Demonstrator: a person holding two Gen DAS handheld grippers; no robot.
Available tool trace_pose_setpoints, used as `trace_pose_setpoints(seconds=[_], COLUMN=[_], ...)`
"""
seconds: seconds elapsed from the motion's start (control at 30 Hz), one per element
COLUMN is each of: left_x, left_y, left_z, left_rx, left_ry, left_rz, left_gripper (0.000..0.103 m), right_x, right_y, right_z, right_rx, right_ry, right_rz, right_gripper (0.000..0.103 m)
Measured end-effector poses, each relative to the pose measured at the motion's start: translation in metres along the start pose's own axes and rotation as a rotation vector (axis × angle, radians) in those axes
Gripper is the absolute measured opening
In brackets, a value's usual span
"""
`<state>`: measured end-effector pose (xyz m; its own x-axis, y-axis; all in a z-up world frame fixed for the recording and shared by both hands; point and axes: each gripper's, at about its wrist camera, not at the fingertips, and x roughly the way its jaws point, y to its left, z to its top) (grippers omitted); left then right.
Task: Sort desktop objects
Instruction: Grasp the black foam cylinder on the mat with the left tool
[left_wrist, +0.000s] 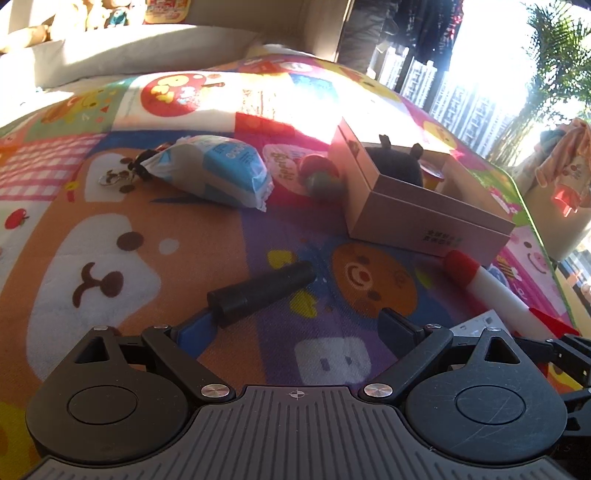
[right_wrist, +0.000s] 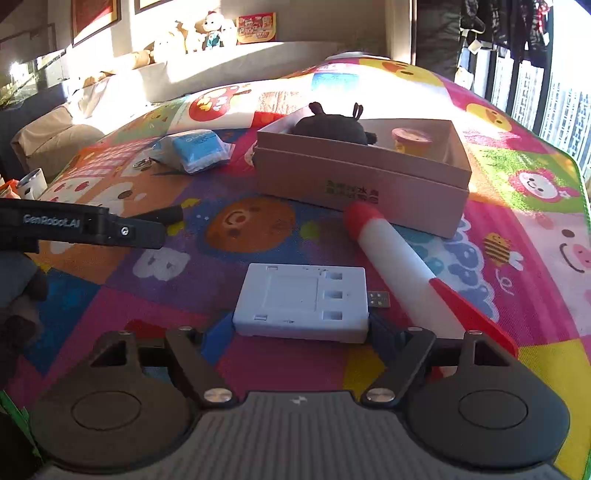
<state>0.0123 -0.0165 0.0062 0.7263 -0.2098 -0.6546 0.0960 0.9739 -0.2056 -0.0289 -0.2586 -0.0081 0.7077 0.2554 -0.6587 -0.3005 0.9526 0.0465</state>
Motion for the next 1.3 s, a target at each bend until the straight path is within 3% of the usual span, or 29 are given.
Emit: trace_pose_setpoints(seconds=[0.13, 0.37, 0.47, 0.67, 0.77, 0.93, 1.0, 1.13, 1.23, 1.3], left_x=[0.013, 0.047, 0.057, 0.057, 0.051, 0.036, 0.032, 0.03, 0.023, 0.012], left_y=[-0.008, -0.013, -0.015, -0.016, -0.015, -0.016, -0.018, -0.021, -0.031, -0.035], left_z=[0.009, 0.031, 0.037, 0.036, 0.031, 0.018, 0.012, 0.011, 0.005, -0.002], left_rx=[0.049, 0.089, 0.12, 0.216, 0.264, 0.328, 0.374, 0.43, 0.471, 0.442], left_ry=[0.0, -0.004, -0.01, -0.02, -0.031, -0.009, -0.034, -0.035, -0.025, -0.03], left_rz=[0.055, 0.126, 0.152, 0.128, 0.106, 0.002, 0.018, 0.02, 0.103, 0.129], left_gripper=[0.097, 0.096, 0.091, 0.082, 0.081, 0.083, 0.089, 0.09, 0.096, 0.096], right_x=[0.004, 0.003, 0.003, 0.004, 0.004, 0.006, 0.006, 0.007, 0.007, 0.008], right_y=[0.005, 0.004, 0.003, 0.002, 0.003, 0.003, 0.003, 0.003, 0.003, 0.004], right_z=[-0.007, -0.009, -0.009, -0.01, -0.01, -0.009, -0.009, -0.008, -0.008, -0.008], right_rx=[-0.042, -0.032, -0.028, -0.024, -0.022, -0.022, -0.022, -0.025, -0.026, -0.026], right_ry=[-0.048, -0.055, -0.055, -0.057, -0.054, -0.042, -0.038, -0.033, -0.03, -0.028], right_rz=[-0.029, -0.031, -0.028, -0.021, -0.021, -0.024, -0.023, -0.024, -0.024, -0.025], right_gripper=[0.083, 0.09, 0.093, 0.098, 0.099, 0.1, 0.101, 0.102, 0.102, 0.103])
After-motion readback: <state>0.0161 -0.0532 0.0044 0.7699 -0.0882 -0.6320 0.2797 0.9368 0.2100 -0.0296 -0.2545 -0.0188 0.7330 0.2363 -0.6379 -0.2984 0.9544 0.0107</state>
